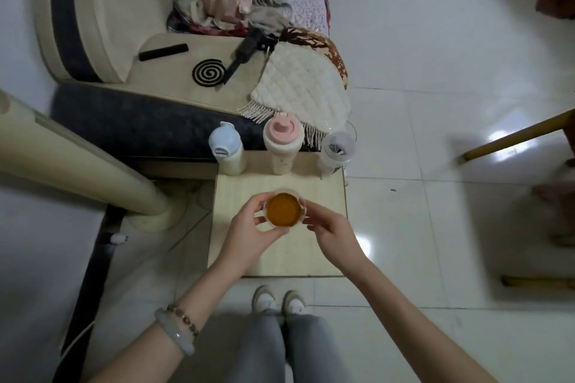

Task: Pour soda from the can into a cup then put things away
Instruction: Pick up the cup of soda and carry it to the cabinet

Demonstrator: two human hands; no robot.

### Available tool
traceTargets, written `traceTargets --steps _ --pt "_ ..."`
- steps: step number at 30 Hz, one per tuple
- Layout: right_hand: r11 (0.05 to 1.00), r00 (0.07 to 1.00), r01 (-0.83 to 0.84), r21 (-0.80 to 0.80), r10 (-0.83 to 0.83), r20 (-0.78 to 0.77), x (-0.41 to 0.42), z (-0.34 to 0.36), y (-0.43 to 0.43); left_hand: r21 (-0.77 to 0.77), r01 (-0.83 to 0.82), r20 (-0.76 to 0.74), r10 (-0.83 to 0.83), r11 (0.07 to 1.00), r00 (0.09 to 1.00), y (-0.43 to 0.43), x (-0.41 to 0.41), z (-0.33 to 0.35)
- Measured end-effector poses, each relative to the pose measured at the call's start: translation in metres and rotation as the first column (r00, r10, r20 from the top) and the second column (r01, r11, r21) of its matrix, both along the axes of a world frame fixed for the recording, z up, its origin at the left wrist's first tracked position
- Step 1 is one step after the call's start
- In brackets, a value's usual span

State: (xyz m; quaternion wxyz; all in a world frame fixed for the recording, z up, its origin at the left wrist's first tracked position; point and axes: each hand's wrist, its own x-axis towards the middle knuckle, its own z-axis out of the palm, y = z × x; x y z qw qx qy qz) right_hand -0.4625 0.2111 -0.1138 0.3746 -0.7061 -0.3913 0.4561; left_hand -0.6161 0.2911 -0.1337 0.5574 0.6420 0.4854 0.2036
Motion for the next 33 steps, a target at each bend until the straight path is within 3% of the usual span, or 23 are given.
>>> traceTargets --steps 8,16,25,28,33 --pt "0.998 0.999 0.035 -0.048 -0.036 -0.017 0.008 -0.127 0.022 -0.113 -0.022 -0.034 0.018 0.993 0.999 0.020 0.017 -0.126" --pt "0.996 0.996 0.045 -0.075 -0.051 -0.074 0.016 -0.188 0.034 -0.143 -0.042 -0.075 0.032 0.989 0.997 0.026 0.026 -0.192" --pt "0.994 0.996 0.027 -0.104 -0.036 -0.078 0.022 -0.198 0.035 -0.115 -0.032 -0.134 0.016 0.993 0.991 0.025 0.026 -0.197" --pt "0.986 0.998 -0.014 -0.164 0.004 -0.060 0.024 -0.190 0.037 -0.097 0.045 -0.241 -0.068 0.994 0.968 0.026 0.024 -0.193" --pt "0.899 0.975 -0.180 -0.400 0.216 0.046 0.031 -0.141 0.037 0.005 0.146 -0.459 -0.127 0.989 0.879 0.023 0.012 -0.144"
